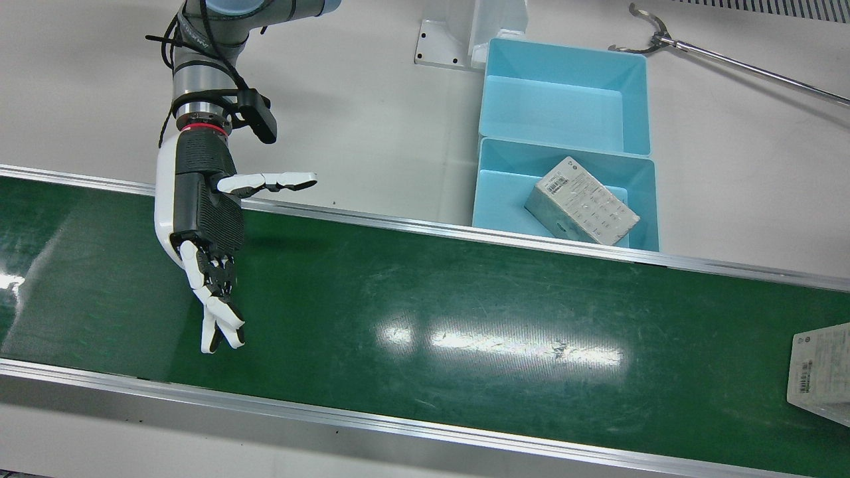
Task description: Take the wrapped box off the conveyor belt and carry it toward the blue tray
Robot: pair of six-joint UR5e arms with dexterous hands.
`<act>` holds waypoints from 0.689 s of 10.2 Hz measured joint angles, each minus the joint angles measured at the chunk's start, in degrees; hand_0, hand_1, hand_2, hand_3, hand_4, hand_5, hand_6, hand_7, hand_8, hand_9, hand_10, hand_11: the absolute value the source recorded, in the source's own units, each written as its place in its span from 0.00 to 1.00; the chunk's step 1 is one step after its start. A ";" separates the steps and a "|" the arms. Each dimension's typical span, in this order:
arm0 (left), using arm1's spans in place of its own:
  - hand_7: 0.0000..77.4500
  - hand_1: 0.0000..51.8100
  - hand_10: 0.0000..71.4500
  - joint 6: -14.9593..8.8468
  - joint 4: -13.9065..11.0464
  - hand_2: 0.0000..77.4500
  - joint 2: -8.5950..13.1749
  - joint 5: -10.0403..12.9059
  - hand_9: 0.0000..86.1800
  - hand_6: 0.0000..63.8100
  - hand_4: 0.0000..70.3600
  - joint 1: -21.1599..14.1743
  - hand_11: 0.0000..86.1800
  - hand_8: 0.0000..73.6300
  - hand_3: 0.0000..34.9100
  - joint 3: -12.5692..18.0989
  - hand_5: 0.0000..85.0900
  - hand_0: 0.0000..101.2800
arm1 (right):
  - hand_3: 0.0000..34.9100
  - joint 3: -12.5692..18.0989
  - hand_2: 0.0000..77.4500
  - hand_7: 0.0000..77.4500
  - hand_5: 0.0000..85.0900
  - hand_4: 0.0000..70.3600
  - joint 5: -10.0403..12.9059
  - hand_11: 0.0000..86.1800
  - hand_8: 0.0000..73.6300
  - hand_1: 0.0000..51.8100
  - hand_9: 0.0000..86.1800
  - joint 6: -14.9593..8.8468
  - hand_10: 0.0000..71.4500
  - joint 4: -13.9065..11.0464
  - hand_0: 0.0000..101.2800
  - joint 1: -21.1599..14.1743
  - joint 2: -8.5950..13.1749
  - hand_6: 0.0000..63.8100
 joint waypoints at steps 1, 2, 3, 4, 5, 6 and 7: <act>0.01 0.00 0.01 0.00 0.00 0.01 0.00 0.00 0.01 0.01 0.00 0.00 0.01 0.01 0.00 0.00 0.01 0.00 | 0.00 0.01 0.09 0.08 0.21 0.12 -0.02 0.02 0.01 0.31 0.03 0.03 0.00 0.14 0.48 0.00 0.00 0.07; 0.01 0.00 0.01 0.00 0.00 0.01 0.00 0.00 0.01 0.01 0.00 0.00 0.01 0.01 0.00 0.00 0.01 0.00 | 0.00 0.00 0.10 0.08 0.21 0.12 -0.05 0.02 0.01 0.33 0.03 0.01 0.00 0.79 0.48 0.00 -0.02 0.07; 0.01 0.00 0.01 0.00 0.00 0.01 0.00 0.00 0.01 0.01 0.00 0.00 0.01 0.01 0.00 0.00 0.01 0.00 | 0.00 -0.06 0.10 0.08 0.21 0.12 -0.08 0.02 0.01 0.33 0.03 -0.09 0.00 1.77 0.48 -0.09 -0.08 0.07; 0.01 0.00 0.01 0.00 0.00 0.01 0.00 0.00 0.01 0.01 0.00 0.00 0.01 0.01 0.00 0.00 0.01 0.00 | 0.00 -0.34 0.10 0.06 0.21 0.12 -0.10 0.02 0.00 0.33 0.02 -0.16 0.00 2.52 0.48 -0.19 -0.07 0.07; 0.01 0.00 0.01 0.00 0.00 0.01 0.00 0.00 0.01 0.01 0.00 0.00 0.01 0.01 0.00 0.00 0.01 0.00 | 0.00 -0.61 0.10 0.06 0.21 0.12 -0.11 0.02 0.00 0.33 0.02 -0.18 0.00 2.89 0.48 -0.27 -0.07 0.07; 0.01 0.00 0.00 0.00 0.00 0.01 0.00 0.00 0.01 0.01 0.00 0.00 0.01 0.01 0.00 0.00 0.01 0.00 | 0.00 -0.78 0.10 0.06 0.21 0.12 -0.12 0.02 0.00 0.33 0.02 -0.19 0.00 3.08 0.48 -0.28 -0.07 0.07; 0.01 0.00 0.01 0.00 0.00 0.01 0.00 0.00 0.01 0.01 0.00 0.00 0.01 0.01 0.00 0.00 0.01 0.00 | 0.00 -0.87 0.10 0.06 0.21 0.12 -0.12 0.02 0.00 0.33 0.02 -0.20 0.00 3.15 0.48 -0.28 -0.11 0.07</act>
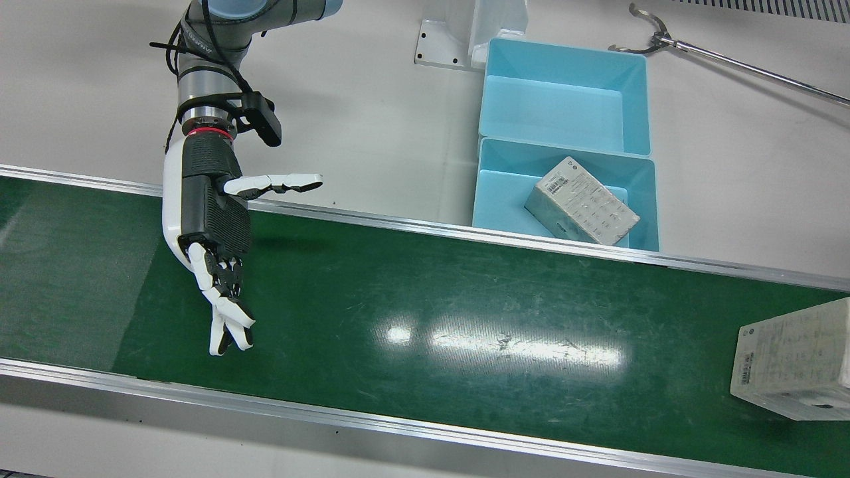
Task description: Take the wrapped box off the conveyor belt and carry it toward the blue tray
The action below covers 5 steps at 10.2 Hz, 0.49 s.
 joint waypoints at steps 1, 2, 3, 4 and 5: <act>0.01 0.00 0.01 0.00 0.00 0.01 0.00 0.00 0.01 0.01 0.00 0.00 0.01 0.01 0.00 0.00 0.01 0.00 | 0.00 -0.03 0.10 0.06 0.22 0.12 0.00 0.02 0.00 0.33 0.02 0.00 0.00 0.01 0.48 0.05 -0.02 0.07; 0.01 0.00 0.01 0.00 0.00 0.01 0.00 0.00 0.01 0.01 0.00 0.00 0.01 0.01 0.00 0.00 0.01 0.00 | 0.00 -0.05 0.10 0.06 0.22 0.12 0.00 0.02 0.00 0.33 0.02 0.02 0.00 0.02 0.48 0.14 -0.08 0.07; 0.01 0.00 0.01 0.00 0.00 0.01 0.00 0.00 0.01 0.01 0.00 0.00 0.01 0.01 0.00 0.00 0.01 0.00 | 0.00 -0.06 0.08 0.06 0.22 0.12 0.00 0.02 0.00 0.31 0.02 0.03 0.00 0.02 0.48 0.20 -0.14 0.02; 0.01 0.00 0.01 0.00 0.00 0.01 0.00 0.00 0.01 0.01 0.00 0.00 0.01 0.01 0.00 0.00 0.01 0.00 | 0.00 -0.07 0.08 0.06 0.22 0.12 0.00 0.02 0.00 0.31 0.02 0.04 0.00 0.02 0.48 0.23 -0.18 0.02; 0.01 0.00 0.01 0.00 0.00 0.01 0.00 0.00 0.01 0.01 0.00 0.00 0.01 0.01 0.00 0.00 0.01 0.00 | 0.00 -0.07 0.08 0.05 0.22 0.12 0.02 0.02 0.00 0.31 0.02 0.06 0.00 0.01 0.48 0.23 -0.20 0.04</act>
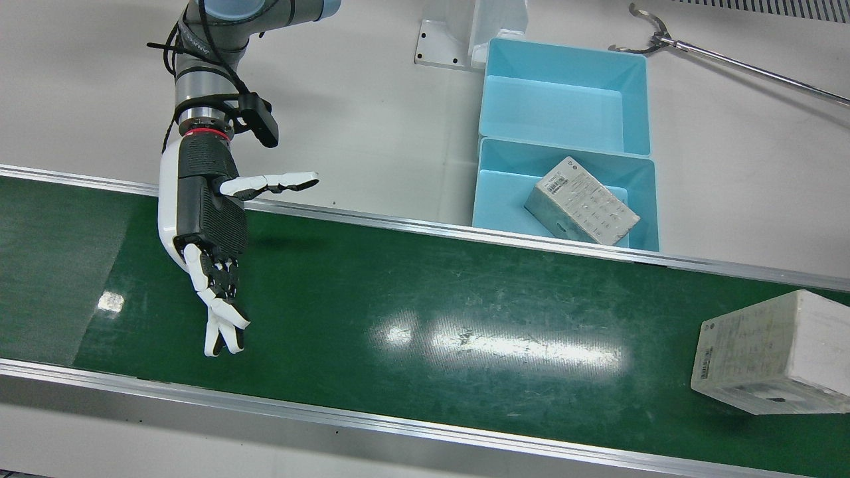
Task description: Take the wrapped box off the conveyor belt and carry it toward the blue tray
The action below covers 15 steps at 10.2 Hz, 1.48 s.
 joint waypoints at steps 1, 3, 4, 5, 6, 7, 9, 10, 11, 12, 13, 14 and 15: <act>0.01 0.00 0.01 0.00 0.00 0.01 0.00 0.00 0.01 0.01 0.00 0.00 0.01 0.01 0.00 0.00 0.01 0.00 | 0.00 0.00 0.08 0.05 0.22 0.12 0.01 0.02 0.00 0.31 0.02 0.01 0.00 0.00 0.48 -0.01 -0.05 0.04; 0.01 0.00 0.01 0.00 0.00 0.01 0.00 0.00 0.01 0.01 0.00 0.00 0.01 0.01 0.00 0.00 0.01 0.00 | 0.00 0.00 0.08 0.05 0.22 0.12 0.02 0.02 0.00 0.31 0.02 0.00 0.00 -0.03 0.48 -0.07 -0.02 0.04; 0.01 0.00 0.01 0.00 0.00 0.01 0.00 0.00 0.01 0.01 0.00 0.00 0.01 0.01 0.00 0.00 0.01 0.00 | 0.00 0.00 0.08 0.05 0.22 0.12 0.01 0.02 0.00 0.31 0.02 -0.02 0.00 -0.03 0.48 -0.09 0.00 0.04; 0.01 0.00 0.01 0.00 0.00 0.01 0.00 0.00 0.01 0.01 0.00 0.00 0.01 0.01 0.00 0.00 0.01 0.00 | 0.00 0.00 0.08 0.05 0.22 0.12 -0.01 0.02 0.00 0.31 0.02 -0.04 0.00 -0.02 0.48 -0.09 0.02 0.04; 0.01 0.00 0.01 0.00 0.00 0.01 0.00 0.00 0.01 0.01 0.00 0.00 0.01 0.01 0.00 0.00 0.01 0.00 | 0.00 -0.01 0.08 0.05 0.22 0.12 -0.01 0.02 0.00 0.31 0.02 -0.05 0.00 -0.01 0.48 -0.07 0.02 0.03; 0.01 0.00 0.01 0.00 0.00 0.01 0.00 0.00 0.01 0.01 0.00 0.00 0.01 0.01 0.00 0.00 0.01 0.00 | 0.00 0.01 0.08 0.05 0.22 0.12 -0.02 0.02 0.00 0.31 0.02 -0.08 0.00 -0.03 0.48 -0.08 0.00 0.03; 0.01 0.00 0.01 0.00 0.00 0.01 0.00 0.00 0.01 0.00 0.00 0.00 0.01 0.01 0.00 0.00 0.01 0.00 | 0.00 0.06 0.08 0.05 0.22 0.12 -0.02 0.02 0.00 0.31 0.02 -0.10 0.00 -0.07 0.48 -0.11 -0.03 0.06; 0.01 0.00 0.01 0.00 0.00 0.01 0.00 0.00 0.01 0.01 0.00 0.00 0.01 0.01 0.00 0.00 0.01 0.00 | 0.00 0.07 0.08 0.05 0.22 0.12 -0.02 0.02 0.00 0.31 0.02 -0.12 0.00 -0.06 0.48 -0.12 -0.03 0.06; 0.01 0.00 0.01 0.00 0.00 0.01 0.00 0.00 0.01 0.01 0.00 0.00 0.01 0.01 0.00 0.00 0.01 0.00 | 0.00 0.07 0.08 0.05 0.22 0.13 -0.02 0.02 0.00 0.31 0.02 -0.13 0.00 -0.06 0.48 -0.13 -0.02 0.05; 0.01 0.00 0.01 0.00 0.00 0.01 0.00 0.00 0.01 0.01 0.00 0.00 0.01 0.01 0.00 0.00 0.01 0.00 | 0.00 0.08 0.08 0.05 0.22 0.12 -0.02 0.02 0.00 0.31 0.02 -0.14 0.00 -0.07 0.48 -0.13 -0.02 0.05; 0.01 0.00 0.01 0.00 0.00 0.01 0.00 0.00 0.01 0.01 0.00 0.00 0.01 0.01 0.00 0.00 0.01 0.00 | 0.00 0.07 0.08 0.05 0.22 0.12 -0.02 0.02 0.00 0.31 0.02 -0.14 0.00 -0.08 0.48 -0.13 -0.02 0.05; 0.01 0.00 0.01 0.00 0.00 0.01 0.00 0.00 0.01 0.01 0.00 0.00 0.01 0.01 0.00 0.00 0.01 0.00 | 0.00 0.01 0.08 0.05 0.22 0.12 -0.05 0.02 0.00 0.31 0.02 -0.15 0.00 -0.08 0.48 -0.19 -0.04 0.05; 0.01 0.00 0.01 0.00 0.00 0.01 0.00 0.00 0.01 0.01 0.00 0.00 0.01 0.01 0.00 0.00 0.01 0.00 | 0.00 -0.31 0.09 0.05 0.22 0.13 -0.29 0.02 0.00 0.31 0.02 -0.12 0.00 -0.09 0.48 -0.24 -0.03 0.05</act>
